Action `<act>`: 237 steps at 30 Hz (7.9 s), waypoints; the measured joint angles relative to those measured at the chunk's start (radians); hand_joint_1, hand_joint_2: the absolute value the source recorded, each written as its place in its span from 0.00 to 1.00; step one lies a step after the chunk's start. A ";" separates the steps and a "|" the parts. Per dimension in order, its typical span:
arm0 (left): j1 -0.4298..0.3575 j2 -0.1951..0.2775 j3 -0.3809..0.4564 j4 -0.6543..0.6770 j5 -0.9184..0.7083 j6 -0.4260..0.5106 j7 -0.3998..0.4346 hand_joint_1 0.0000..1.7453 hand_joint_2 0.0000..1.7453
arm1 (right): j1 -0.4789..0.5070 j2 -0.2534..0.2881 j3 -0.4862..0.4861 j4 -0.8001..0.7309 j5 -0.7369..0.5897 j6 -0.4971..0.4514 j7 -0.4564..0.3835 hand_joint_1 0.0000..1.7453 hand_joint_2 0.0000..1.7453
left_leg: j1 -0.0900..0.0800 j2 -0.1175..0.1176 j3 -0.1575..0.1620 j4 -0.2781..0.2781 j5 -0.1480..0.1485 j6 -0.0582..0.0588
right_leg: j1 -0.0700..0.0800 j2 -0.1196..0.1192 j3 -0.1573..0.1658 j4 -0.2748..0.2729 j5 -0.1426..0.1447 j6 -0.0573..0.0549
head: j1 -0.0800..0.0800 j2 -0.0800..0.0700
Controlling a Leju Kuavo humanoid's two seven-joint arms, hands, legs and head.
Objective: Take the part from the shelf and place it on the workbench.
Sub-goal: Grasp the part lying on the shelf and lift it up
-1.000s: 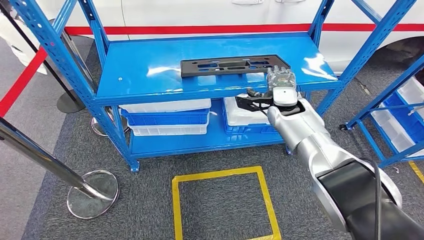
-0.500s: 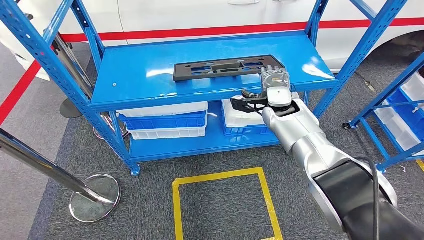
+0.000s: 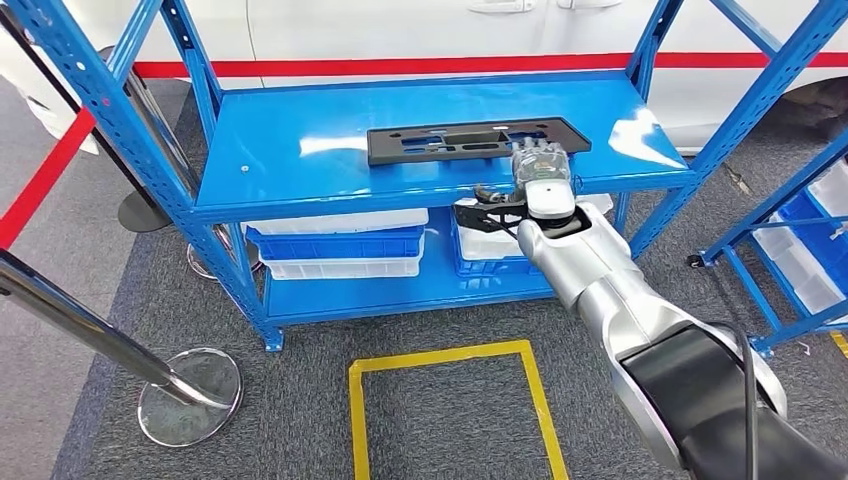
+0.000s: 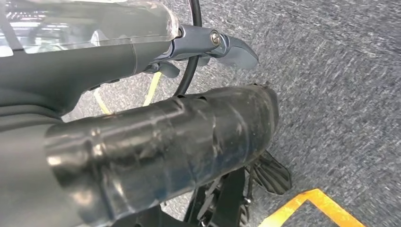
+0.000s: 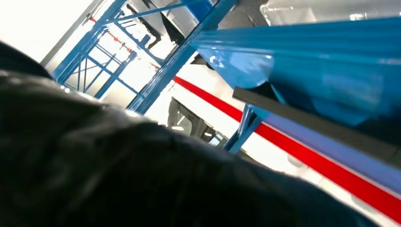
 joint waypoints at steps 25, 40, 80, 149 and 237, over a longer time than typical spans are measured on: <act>0.001 0.004 0.008 0.000 -0.003 0.006 0.013 0.00 0.00 | 0.007 -0.015 -0.001 0.000 -0.064 -0.021 0.011 0.00 0.00 | -0.001 0.000 -0.021 0.011 0.009 -0.017 | 0.007 0.009 0.160 -0.266 0.078 -0.016 | 0.001 0.000; -0.001 0.008 0.016 0.000 -0.005 0.006 0.017 0.00 0.00 | 0.015 -0.022 -0.001 -0.002 -0.063 -0.063 0.003 0.00 0.00 | -0.003 -0.001 0.016 0.010 -0.031 -0.030 | 0.011 0.005 0.138 -0.304 0.137 -0.035 | 0.001 0.000; 0.001 0.014 0.028 0.000 -0.016 0.007 0.023 0.00 0.00 | 0.020 -0.023 -0.002 -0.006 -0.063 -0.070 0.000 0.00 0.00 | -0.001 0.002 -0.068 0.103 0.001 -0.037 | 0.008 0.008 0.169 -0.292 0.102 -0.042 | 0.001 0.000; -0.003 0.005 0.045 0.000 -0.026 0.012 0.014 0.00 0.00 | 0.064 0.063 0.062 -0.009 -0.023 -0.021 -0.042 0.00 0.00 | -0.001 0.002 -0.018 0.005 0.014 -0.005 | 0.007 0.007 0.139 -0.217 0.048 -0.011 | 0.002 0.000; -0.004 0.020 0.068 0.000 -0.050 0.020 0.040 0.00 0.00 | 0.076 0.059 0.067 -0.001 -0.119 0.041 -0.093 0.00 0.00 | -0.004 -0.001 -0.018 0.009 0.013 -0.024 | 0.013 0.009 0.168 -0.292 0.100 -0.027 | 0.002 0.000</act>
